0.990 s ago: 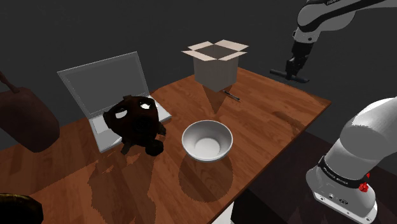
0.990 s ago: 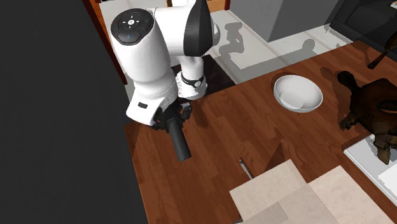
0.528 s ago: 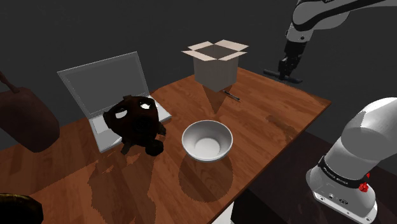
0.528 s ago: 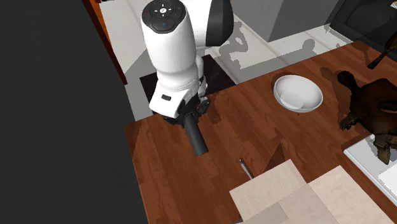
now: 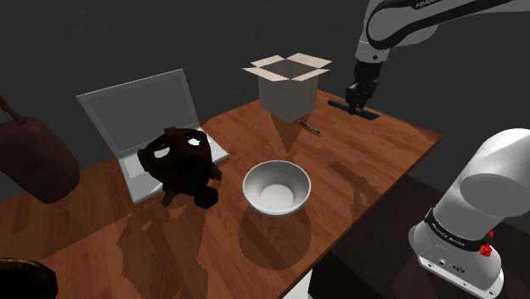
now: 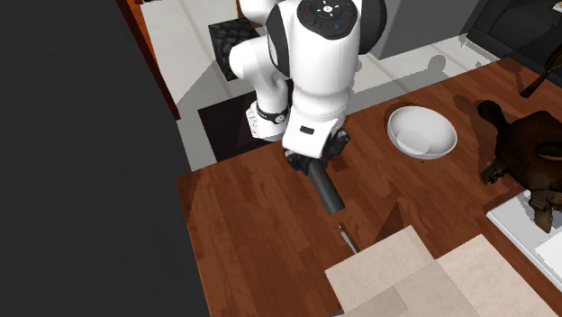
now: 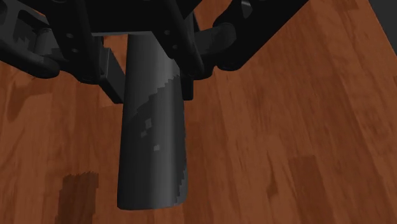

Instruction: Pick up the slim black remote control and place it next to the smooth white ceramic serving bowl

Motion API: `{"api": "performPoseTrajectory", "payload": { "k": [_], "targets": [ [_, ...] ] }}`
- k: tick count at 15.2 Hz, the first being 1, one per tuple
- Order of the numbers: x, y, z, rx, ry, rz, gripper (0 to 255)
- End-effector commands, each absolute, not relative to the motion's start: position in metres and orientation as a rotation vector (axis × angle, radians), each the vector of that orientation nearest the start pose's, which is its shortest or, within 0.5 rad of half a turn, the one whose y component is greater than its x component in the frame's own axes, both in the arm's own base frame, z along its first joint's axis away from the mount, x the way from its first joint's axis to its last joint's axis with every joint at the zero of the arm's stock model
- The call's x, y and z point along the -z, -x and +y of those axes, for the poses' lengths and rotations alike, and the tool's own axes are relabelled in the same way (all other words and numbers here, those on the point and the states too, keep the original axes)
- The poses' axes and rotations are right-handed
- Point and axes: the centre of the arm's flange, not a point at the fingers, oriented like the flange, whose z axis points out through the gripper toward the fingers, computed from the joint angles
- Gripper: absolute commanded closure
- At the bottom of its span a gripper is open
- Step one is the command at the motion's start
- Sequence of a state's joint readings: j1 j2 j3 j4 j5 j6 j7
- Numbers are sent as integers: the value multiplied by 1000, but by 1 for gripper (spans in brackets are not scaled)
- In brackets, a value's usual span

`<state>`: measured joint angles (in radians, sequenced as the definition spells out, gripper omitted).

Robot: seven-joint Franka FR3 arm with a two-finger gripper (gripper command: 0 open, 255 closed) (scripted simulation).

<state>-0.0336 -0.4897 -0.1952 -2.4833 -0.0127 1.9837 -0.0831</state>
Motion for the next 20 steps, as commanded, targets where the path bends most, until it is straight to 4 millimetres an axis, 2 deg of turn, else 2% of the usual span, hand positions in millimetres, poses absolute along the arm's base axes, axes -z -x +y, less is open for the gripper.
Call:
{"api": "performPoseTrajectory", "payload": {
  "k": [1,7,8,20],
  "targets": [
    [-459,-390,-67,-8,3055,182,255],
    [-459,-412,9,-8,3055,182,255],
    [-459,-418,29,-8,3055,182,255],
    [-396,-418,29,-8,3055,182,255]
  ]
}}
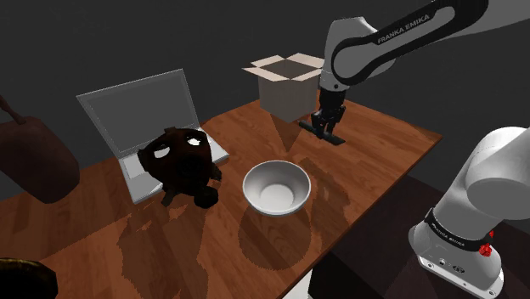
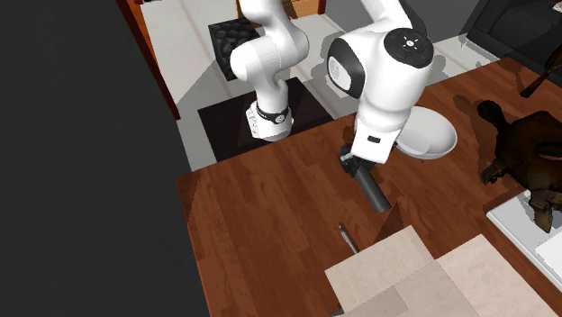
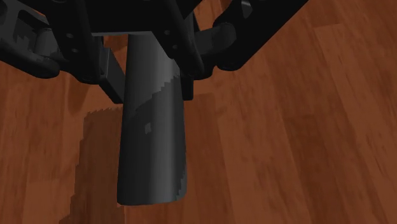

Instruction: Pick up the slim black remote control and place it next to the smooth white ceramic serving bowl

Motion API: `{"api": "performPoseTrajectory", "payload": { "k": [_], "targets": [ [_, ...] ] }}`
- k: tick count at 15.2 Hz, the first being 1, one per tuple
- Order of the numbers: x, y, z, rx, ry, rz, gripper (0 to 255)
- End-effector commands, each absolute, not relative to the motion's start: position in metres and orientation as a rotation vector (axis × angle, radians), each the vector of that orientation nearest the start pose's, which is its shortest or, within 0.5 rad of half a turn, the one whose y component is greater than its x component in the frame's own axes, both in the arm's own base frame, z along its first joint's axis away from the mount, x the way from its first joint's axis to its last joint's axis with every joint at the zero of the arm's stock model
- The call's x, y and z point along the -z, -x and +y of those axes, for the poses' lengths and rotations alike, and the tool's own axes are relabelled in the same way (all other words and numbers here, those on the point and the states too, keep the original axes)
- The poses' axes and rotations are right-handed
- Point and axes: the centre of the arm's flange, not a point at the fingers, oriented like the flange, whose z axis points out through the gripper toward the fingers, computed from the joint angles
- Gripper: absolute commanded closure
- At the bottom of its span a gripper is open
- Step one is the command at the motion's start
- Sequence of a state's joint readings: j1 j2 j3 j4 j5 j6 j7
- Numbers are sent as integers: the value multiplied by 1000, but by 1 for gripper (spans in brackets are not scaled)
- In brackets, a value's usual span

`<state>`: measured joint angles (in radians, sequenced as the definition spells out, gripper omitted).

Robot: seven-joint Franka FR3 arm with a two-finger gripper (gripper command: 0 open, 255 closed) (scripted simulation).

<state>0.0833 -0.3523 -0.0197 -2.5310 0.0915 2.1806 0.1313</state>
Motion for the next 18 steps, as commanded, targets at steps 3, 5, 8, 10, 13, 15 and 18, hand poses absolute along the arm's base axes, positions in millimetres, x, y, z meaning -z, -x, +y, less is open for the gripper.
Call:
{"api": "performPoseTrajectory", "payload": {
  "k": [3,5,8,10,13,15,18],
  "targets": [
    [-380,-418,29,-8,3055,182,255],
    [-369,-418,29,-8,3055,182,255],
    [-353,-418,29,-8,3055,182,255],
    [-343,-418,29,-8,3055,182,255],
    [-328,-418,29,-8,3055,182,255],
    [-328,-418,29,-8,3055,182,255],
    [-328,-418,29,-8,3055,182,255]
  ]
}}
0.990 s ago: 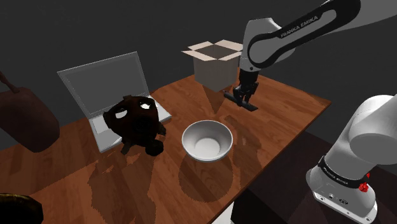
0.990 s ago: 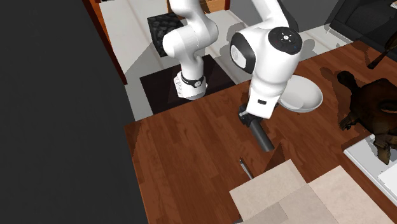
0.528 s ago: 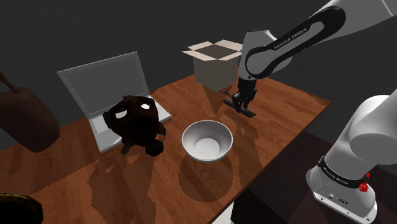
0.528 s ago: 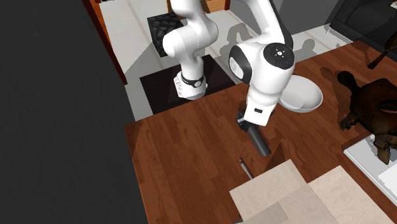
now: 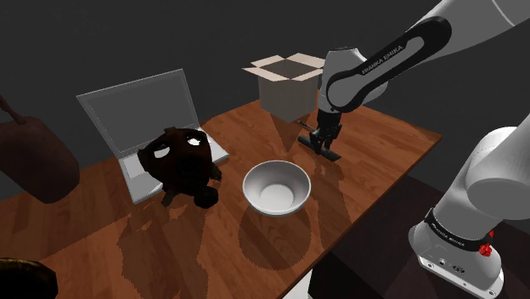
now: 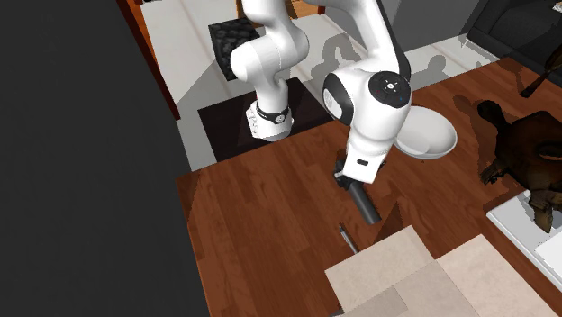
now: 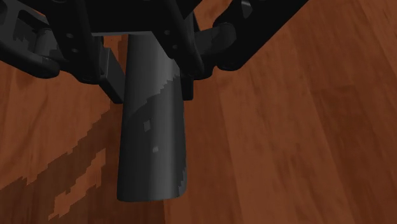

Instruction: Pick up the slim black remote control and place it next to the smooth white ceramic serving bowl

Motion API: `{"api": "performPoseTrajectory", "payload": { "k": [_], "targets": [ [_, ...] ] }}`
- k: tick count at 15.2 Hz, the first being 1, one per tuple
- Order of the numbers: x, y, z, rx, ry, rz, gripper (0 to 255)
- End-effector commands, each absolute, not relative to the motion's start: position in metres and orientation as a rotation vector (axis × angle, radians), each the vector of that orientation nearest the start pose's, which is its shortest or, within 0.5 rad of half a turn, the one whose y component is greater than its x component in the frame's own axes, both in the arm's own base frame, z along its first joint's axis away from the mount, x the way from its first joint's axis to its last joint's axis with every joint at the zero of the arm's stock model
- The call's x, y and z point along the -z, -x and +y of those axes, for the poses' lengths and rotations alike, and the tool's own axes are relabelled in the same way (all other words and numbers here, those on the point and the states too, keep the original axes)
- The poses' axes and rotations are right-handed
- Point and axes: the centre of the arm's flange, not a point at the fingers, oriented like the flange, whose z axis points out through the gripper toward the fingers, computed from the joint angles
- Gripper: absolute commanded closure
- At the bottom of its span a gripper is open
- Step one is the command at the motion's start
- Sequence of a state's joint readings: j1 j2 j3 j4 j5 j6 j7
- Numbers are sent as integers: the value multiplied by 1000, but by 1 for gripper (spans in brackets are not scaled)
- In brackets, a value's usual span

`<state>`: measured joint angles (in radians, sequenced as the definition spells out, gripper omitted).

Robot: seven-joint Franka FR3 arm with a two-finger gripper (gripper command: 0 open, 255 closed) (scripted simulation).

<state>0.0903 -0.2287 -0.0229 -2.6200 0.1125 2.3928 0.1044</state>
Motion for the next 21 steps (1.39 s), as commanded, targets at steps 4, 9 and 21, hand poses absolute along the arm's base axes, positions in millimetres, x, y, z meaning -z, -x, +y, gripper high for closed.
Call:
{"api": "performPoseTrajectory", "payload": {
  "k": [4,9,21],
  "targets": [
    [-328,-418,29,-8,3055,182,0],
    [-328,-418,29,-8,3055,182,0],
    [-378,-418,25,-8,3055,182,0]
  ]
}}
